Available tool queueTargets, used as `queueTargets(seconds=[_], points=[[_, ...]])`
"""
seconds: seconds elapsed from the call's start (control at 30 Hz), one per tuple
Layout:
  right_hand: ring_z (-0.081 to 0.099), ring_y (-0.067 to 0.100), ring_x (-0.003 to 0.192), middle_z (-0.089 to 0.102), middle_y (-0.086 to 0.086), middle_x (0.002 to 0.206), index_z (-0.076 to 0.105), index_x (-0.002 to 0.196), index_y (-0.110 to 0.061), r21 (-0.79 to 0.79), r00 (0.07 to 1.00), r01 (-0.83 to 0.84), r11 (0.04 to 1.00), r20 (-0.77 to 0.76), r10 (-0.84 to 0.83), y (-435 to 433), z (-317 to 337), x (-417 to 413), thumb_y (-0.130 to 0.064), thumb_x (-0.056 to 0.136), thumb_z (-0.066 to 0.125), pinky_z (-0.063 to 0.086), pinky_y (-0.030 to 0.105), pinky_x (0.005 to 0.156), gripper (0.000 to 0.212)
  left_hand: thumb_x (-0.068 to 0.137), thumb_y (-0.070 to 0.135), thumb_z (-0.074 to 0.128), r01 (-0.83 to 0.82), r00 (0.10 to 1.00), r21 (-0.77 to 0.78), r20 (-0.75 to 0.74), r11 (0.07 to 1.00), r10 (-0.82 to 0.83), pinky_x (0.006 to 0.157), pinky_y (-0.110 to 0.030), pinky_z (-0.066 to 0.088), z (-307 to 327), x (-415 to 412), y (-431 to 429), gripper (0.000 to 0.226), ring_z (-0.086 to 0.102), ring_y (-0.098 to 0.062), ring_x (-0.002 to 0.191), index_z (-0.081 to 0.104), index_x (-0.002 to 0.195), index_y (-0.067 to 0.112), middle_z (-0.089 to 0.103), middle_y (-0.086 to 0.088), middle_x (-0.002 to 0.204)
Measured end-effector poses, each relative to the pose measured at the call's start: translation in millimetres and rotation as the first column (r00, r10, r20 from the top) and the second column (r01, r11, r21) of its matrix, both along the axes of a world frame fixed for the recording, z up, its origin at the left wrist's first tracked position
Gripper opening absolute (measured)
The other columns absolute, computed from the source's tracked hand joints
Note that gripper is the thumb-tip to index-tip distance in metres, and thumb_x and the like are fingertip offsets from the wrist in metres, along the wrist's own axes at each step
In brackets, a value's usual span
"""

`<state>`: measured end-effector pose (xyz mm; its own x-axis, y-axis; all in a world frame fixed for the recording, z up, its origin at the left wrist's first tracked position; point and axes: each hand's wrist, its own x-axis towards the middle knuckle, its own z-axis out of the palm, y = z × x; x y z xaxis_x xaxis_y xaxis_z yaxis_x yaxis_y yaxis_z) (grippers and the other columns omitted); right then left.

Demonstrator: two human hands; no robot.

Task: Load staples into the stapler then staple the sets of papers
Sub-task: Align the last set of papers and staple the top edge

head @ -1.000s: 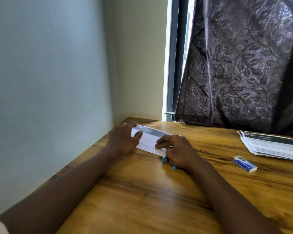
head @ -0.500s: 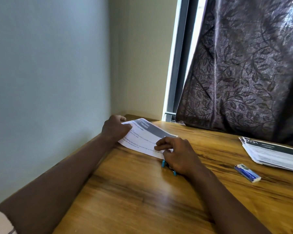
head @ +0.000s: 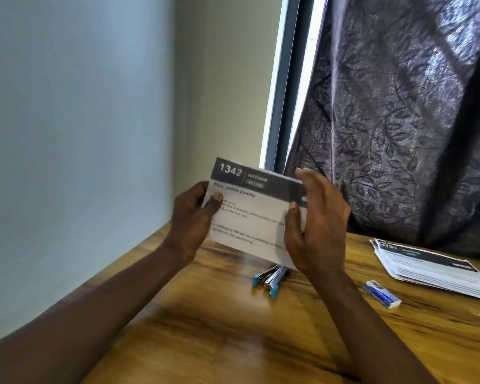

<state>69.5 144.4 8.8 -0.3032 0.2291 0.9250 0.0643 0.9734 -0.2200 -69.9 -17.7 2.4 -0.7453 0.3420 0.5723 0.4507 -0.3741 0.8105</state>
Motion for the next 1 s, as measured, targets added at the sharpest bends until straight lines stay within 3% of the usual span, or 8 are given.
queueTargets(seconds=[0.17,0.33,0.43,0.53,0.6,0.7,0.83,1.0], points=[[0.047,0.023,0.134,0.055,0.006,0.137,0.051,0.142,-0.015,0.291,0.977,0.125,0.948,0.128,-0.168,-8.7,0.7,1.1,-0.038,0.097,0.045,0.023,0.053,0.118,0.051,0.098,0.008,0.061,0.14,0.989,-0.085,0.063,0.987,-0.134,0.075,-0.041,0.064,-11.4,20.0,9.9,0.013,0.076,-0.031,0.09,0.071,0.105,0.012,0.079,-0.009,0.1],[0.049,0.019,0.09,0.052,-0.001,0.093,0.064,0.106,-0.019,0.147,0.987,0.131,0.98,0.069,-0.142,2.7,1.5,2.2,-0.038,0.099,0.042,0.03,0.04,0.095,0.03,0.092,0.017,0.067,0.286,0.957,-0.12,0.082,0.951,-0.278,0.071,-0.038,0.064,-19.2,29.0,14.2,0.009,0.076,-0.03,0.086,0.072,0.098,0.013,0.079,-0.009,0.097],[0.048,0.018,0.079,0.052,-0.004,0.081,0.059,0.087,-0.02,0.068,0.988,0.148,0.987,0.041,-0.151,22.1,3.5,8.7,-0.035,0.096,0.046,0.028,0.036,0.084,0.022,0.092,0.04,0.059,0.377,0.926,-0.198,0.089,0.905,-0.367,0.088,-0.046,0.06,-26.0,28.7,17.8,0.04,0.074,-0.031,0.097,0.07,0.112,0.008,0.076,-0.015,0.104],[0.048,0.018,0.069,0.051,-0.007,0.071,0.056,0.076,-0.022,-0.016,0.984,0.177,0.984,0.004,-0.177,43.7,-1.5,19.6,-0.033,0.091,0.047,0.027,0.034,0.081,0.021,0.099,0.048,0.05,0.114,0.985,-0.418,-0.072,0.901,-0.158,0.084,-0.041,0.058,-34.5,27.1,22.6,0.036,0.07,-0.015,0.087,0.065,0.123,0.025,0.074,0.0,0.097],[0.05,0.019,0.063,0.054,-0.005,0.065,0.056,0.071,-0.021,-0.084,0.981,0.19,0.978,-0.008,-0.192,54.1,-7.6,25.7,-0.033,0.088,0.046,0.03,0.035,0.079,0.023,0.097,0.05,0.058,-0.102,0.961,-0.567,-0.27,0.818,-0.067,0.076,-0.029,0.053,-37.2,26.8,23.5,0.034,0.066,-0.005,0.082,0.06,0.127,0.033,0.071,0.011,0.093],[0.051,0.021,0.059,0.056,-0.004,0.062,0.057,0.068,-0.019,-0.151,0.974,0.224,0.963,-0.01,-0.228,61.4,-12.3,30.0,-0.033,0.087,0.045,0.033,0.037,0.079,0.027,0.088,0.069,0.059,-0.281,0.886,-0.702,-0.452,0.654,-0.104,0.075,-0.027,0.05,-35.7,29.3,25.6,0.05,0.061,0.001,0.084,0.06,0.126,0.037,0.067,0.018,0.096],[0.051,0.02,0.059,0.057,-0.004,0.062,0.058,0.068,-0.019,-0.209,0.969,0.241,0.948,-0.01,-0.248,63.6,-11.9,30.7,-0.031,0.087,0.047,0.033,0.036,0.081,0.025,0.079,0.086,0.05,-0.41,0.789,-0.753,-0.576,0.514,-0.215,0.071,-0.028,0.045,-35.1,37.7,30.3,0.069,0.056,0.0,0.082,0.066,0.121,0.034,0.063,0.018,0.094],[0.051,0.017,0.057,0.056,-0.008,0.06,0.059,0.069,-0.022,-0.283,0.981,0.188,0.941,0.012,-0.193,56.7,-14.8,24.7,-0.033,0.086,0.051,0.039,0.038,0.083,0.021,0.081,0.076,0.06,-0.346,0.792,-0.79,-0.535,0.506,-0.295,0.061,-0.019,0.038,-30.5,32.5,30.1,0.059,0.057,0.0,0.081,0.072,0.119,0.033,0.068,0.016,0.099]])
